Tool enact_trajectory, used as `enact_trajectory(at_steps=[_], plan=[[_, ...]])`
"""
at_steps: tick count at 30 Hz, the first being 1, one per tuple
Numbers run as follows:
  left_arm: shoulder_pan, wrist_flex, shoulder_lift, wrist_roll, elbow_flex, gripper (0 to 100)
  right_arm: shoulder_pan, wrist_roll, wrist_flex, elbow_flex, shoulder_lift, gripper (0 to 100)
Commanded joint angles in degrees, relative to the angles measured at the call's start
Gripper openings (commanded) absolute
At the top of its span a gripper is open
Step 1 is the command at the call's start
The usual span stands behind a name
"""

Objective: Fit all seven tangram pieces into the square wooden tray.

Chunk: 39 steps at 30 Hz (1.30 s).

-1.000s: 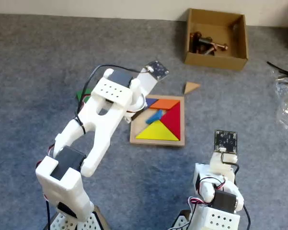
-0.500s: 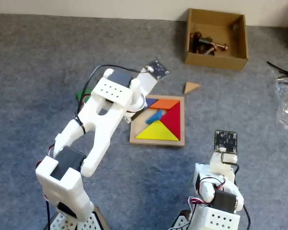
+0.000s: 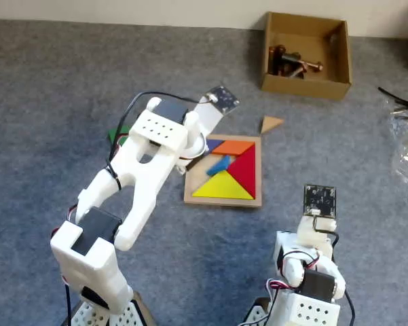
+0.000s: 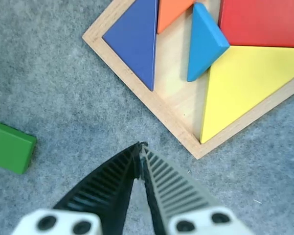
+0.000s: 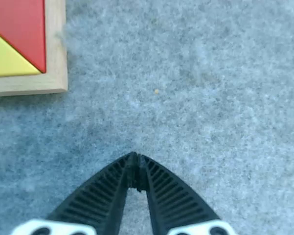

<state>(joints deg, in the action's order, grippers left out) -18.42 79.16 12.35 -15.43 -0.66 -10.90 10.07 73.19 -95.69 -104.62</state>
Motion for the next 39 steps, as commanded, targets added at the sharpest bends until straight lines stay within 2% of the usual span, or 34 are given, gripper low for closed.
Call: enact_trajectory(at_steps=[1, 4, 10, 15, 21, 33, 39], plan=[[0.5, -0.8, -2.9, 0.4, -0.6, 1, -0.6, -0.4, -1.7, -6.3, -0.6, 0.9], [0.4, -0.8, -2.9, 0.4, -0.7, 3, -0.6, -0.4, -1.7, -6.3, -0.6, 0.9], [0.5, -0.7, -2.9, 0.4, -0.5, 14, -0.6, -0.4, -1.7, -6.3, -0.6, 0.9], [0.5, -0.8, -2.9, 0.4, -0.5, 11, -0.6, -0.4, -1.7, -6.3, -0.6, 0.9], [-0.2, -0.8, -2.9, 0.4, -0.4, 1, -0.6, -0.4, -1.7, -6.3, -0.6, 0.9], [-6.5, -1.3, -2.9, 0.4, 2.3, 0, -0.6, -0.4, -1.7, -6.3, -0.6, 0.9], [-7.1, -2.5, -2.9, 0.4, 2.3, 0, -0.6, -0.4, -1.7, -6.3, -0.6, 0.9]])
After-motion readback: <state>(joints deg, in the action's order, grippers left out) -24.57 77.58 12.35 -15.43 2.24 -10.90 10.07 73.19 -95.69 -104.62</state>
